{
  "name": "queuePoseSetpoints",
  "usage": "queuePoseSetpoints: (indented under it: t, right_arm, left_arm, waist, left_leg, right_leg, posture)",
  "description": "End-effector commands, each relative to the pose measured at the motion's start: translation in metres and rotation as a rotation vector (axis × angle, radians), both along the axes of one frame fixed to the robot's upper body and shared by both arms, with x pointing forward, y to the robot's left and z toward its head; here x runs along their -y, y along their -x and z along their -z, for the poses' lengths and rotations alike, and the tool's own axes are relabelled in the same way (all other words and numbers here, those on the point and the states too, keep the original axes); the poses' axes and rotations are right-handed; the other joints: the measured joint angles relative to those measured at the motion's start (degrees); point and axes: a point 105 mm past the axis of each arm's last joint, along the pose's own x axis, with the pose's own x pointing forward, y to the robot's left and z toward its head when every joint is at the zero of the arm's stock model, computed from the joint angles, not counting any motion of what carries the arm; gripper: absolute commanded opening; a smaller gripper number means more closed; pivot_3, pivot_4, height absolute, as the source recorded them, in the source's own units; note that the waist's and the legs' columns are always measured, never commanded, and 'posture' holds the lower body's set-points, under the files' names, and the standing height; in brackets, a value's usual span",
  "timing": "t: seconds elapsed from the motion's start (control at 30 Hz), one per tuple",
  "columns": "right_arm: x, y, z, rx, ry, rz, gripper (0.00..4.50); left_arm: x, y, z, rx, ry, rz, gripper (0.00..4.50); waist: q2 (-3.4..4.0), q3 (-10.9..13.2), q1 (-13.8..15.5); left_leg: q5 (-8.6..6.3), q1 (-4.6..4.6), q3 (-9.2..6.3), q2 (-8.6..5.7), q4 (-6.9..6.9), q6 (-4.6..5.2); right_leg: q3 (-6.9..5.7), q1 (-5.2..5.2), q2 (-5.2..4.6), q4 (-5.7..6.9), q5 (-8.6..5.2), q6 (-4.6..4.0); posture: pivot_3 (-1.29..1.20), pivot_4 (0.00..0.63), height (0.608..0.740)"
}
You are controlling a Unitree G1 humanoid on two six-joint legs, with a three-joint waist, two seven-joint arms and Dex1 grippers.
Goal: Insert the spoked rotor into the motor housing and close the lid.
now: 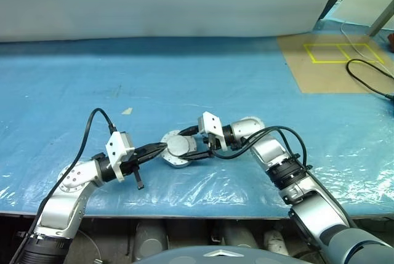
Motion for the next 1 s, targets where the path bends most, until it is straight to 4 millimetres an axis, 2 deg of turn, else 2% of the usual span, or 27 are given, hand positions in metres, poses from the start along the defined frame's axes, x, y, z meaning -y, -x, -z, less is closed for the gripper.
queuePoseSetpoints:
  t: [0.03,0.1,0.23,0.5,0.63,0.77,0.93,1.0]
  right_arm:
    - [0.021,0.010,0.044,-0.053,0.200,-0.015,2.98]
    - [0.027,0.009,0.049,-0.043,0.241,-0.011,2.98]
    - [0.026,-0.002,0.045,-0.066,0.234,0.057,2.98]
    - [0.019,-0.008,0.020,-0.145,0.180,0.083,2.98]
    - [0.015,-0.017,-0.003,-0.276,0.062,0.150,2.98]
    - [0.008,-0.001,-0.032,-0.266,-0.078,0.050,2.98]
    - [0.004,0.008,-0.041,-0.212,-0.112,0.024,2.98]
    - [0.003,0.004,-0.038,-0.181,-0.097,0.044,2.98]
  left_arm:
    - [0.003,0.000,-0.009,0.039,0.012,0.014,0.00]
    - [0.004,0.000,-0.009,0.039,0.014,0.016,0.00]
    - [0.006,-0.001,-0.009,0.041,0.017,0.015,0.00]
    - [0.009,-0.004,-0.012,0.049,0.022,0.020,0.00]
    - [0.011,-0.005,-0.012,0.049,0.027,0.024,0.00]
    - [0.011,-0.004,-0.011,0.046,0.030,0.025,0.00]
    - [0.009,-0.003,-0.008,0.042,0.027,0.024,0.00]
    - [0.008,-0.004,-0.007,0.041,0.026,0.023,0.00]
  waist:
    - [0.06,-0.1,0.0]
    - [0.16,-0.2,0.1]
    - [0.22,-0.4,0.2]
    - [0.24,-0.4,0.4]
    - [0.24,-0.4,0.4]
    - [0.24,-0.4,0.6]
    - [0.24,-0.4,0.3]
    - [0.24,-0.4,0.2]
  left_leg:
    - [0.00,0.00,0.00,-0.01,0.00,0.00]
    - [0.00,0.02,0.00,-0.03,-0.01,0.00]
    - [-0.02,0.09,0.01,-0.08,-0.02,0.03]
    - [-0.06,0.17,0.01,-0.07,-0.02,0.11]
    - [-0.01,0.02,0.01,-0.07,-0.03,0.03]
    - [0.01,-0.28,0.01,-0.06,-0.05,0.01]
    - [0.01,-0.36,0.01,0.05,-0.21,-0.02]
    - [0.01,-0.35,0.01,0.06,-0.25,-0.02]
  right_leg:
    - [0.00,0.01,-0.01,0.00,0.00,0.00]
    - [0.00,0.05,-0.03,-0.04,0.00,0.00]
    - [0.00,0.17,-0.08,-0.07,-0.01,0.01]
    - [0.00,0.28,-0.12,-0.07,-0.02,0.03]
    - [0.00,0.15,-0.11,-0.13,-0.02,0.03]
    - [-0.03,-0.10,-0.11,-0.21,-0.01,0.03]
    - [-0.12,-0.22,0.01,-0.30,-0.01,0.03]
    - [-0.15,-0.22,0.01,-0.34,-0.01,0.03]
  posture:
    - [0.00,0.150,0.740]
    - [0.00,0.150,0.740]
    - [0.00,0.150,0.740]
    - [0.00,0.150,0.740]
    - [0.00,0.150,0.740]
    - [0.00,0.150,0.740]
    - [0.00,0.150,0.740]
    - [0.00,0.150,0.740]
